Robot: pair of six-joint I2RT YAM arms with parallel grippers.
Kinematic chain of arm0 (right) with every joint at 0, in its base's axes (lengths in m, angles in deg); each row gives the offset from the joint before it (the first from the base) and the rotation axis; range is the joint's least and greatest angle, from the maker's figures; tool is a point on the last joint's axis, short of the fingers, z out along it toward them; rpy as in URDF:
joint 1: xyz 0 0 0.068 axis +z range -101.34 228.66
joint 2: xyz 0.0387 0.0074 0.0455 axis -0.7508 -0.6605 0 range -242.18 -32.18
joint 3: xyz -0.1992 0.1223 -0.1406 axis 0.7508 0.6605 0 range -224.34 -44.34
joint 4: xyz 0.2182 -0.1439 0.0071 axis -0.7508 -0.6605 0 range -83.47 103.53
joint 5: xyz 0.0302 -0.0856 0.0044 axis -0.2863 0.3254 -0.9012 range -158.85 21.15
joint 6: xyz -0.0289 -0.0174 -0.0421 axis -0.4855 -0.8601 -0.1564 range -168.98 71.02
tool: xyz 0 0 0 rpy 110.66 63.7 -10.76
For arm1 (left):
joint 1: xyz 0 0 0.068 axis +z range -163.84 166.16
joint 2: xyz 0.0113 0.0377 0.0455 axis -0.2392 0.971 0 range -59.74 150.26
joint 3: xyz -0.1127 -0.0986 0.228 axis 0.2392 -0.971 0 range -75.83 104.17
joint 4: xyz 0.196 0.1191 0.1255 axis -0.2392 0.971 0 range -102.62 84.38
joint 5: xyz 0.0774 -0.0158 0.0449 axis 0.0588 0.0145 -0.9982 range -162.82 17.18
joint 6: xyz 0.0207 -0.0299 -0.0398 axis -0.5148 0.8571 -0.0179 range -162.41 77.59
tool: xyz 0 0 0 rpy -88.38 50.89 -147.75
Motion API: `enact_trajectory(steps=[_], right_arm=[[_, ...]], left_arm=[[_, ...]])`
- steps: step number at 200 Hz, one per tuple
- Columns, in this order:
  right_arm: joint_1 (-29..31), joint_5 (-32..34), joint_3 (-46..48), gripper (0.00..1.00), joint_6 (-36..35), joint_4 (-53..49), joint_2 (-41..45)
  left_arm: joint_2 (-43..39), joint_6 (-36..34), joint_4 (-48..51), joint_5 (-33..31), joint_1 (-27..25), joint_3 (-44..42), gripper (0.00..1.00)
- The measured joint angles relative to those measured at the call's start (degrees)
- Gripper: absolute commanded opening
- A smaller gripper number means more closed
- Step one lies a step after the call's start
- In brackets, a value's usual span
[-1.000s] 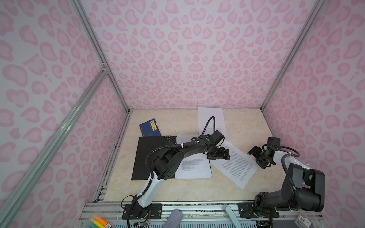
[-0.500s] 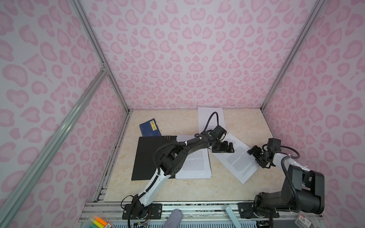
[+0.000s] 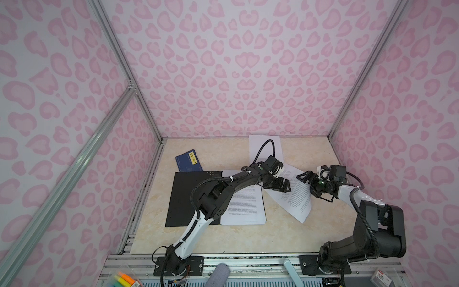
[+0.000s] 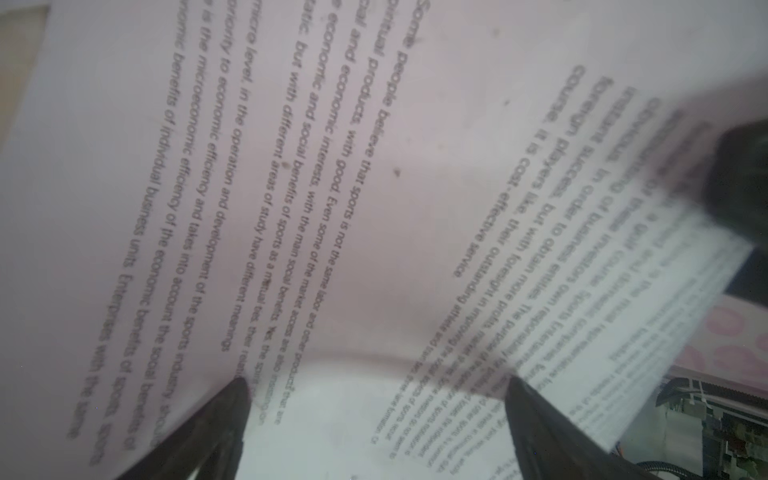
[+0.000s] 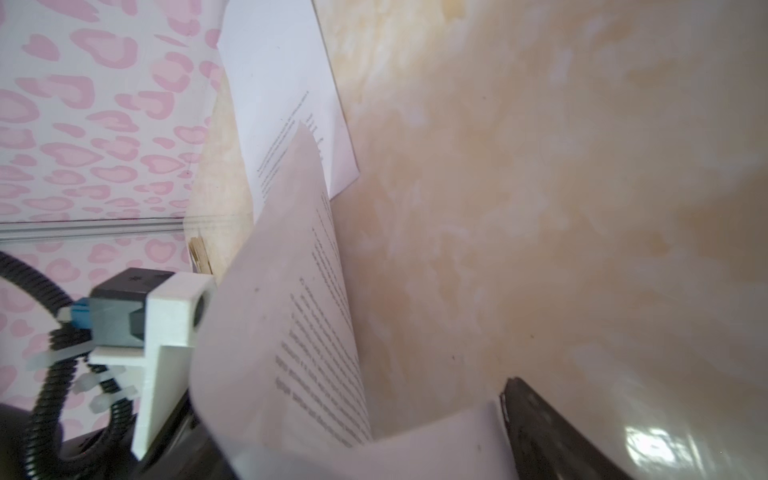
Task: Put the files into the folder
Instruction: 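Reach the right gripper to the lifted sheet beside the left gripper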
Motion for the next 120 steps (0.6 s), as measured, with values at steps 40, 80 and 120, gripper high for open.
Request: enact_trajectory(steps=[40, 80, 120], right_arm=[[0.55, -2.62, -6.62, 0.93, -0.59, 1.40, -5.31], [2.78, -3.37, -14.36, 0.91, -5.33, -3.76, -11.39], [4.20, -4.17, -20.28, 0.88, -10.40, -10.54, -15.43]], left_arm=[[-0.70, -1.70, -1.62, 1.01, 0.28, -1.81, 0.98], [-0.87, -1.95, -2.62, 2.78, 0.81, -2.62, 0.98], [-0.90, -2.32, -2.97, 3.78, 1.11, -2.86, 0.98]])
